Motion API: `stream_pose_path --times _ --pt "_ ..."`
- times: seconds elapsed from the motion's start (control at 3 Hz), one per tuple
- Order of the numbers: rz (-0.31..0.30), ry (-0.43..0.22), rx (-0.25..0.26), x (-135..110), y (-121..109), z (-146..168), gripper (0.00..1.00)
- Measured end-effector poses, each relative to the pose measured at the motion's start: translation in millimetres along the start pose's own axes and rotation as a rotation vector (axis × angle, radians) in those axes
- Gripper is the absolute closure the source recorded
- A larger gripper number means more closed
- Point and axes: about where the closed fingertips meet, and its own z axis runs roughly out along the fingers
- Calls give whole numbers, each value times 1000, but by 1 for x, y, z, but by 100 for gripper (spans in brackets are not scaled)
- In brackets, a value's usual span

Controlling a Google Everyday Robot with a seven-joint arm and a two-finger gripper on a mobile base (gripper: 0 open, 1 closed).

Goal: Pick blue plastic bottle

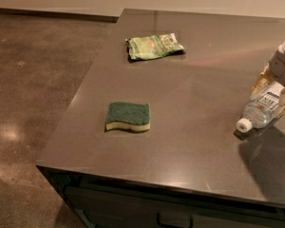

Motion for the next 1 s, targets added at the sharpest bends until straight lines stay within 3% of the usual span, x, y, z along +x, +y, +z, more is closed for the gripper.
stream_pose_path --times 0.33,1.0 --pt "5 -18 16 -9 -4 -9 100" --pt "5 -18 16 -9 -5 -13 100"
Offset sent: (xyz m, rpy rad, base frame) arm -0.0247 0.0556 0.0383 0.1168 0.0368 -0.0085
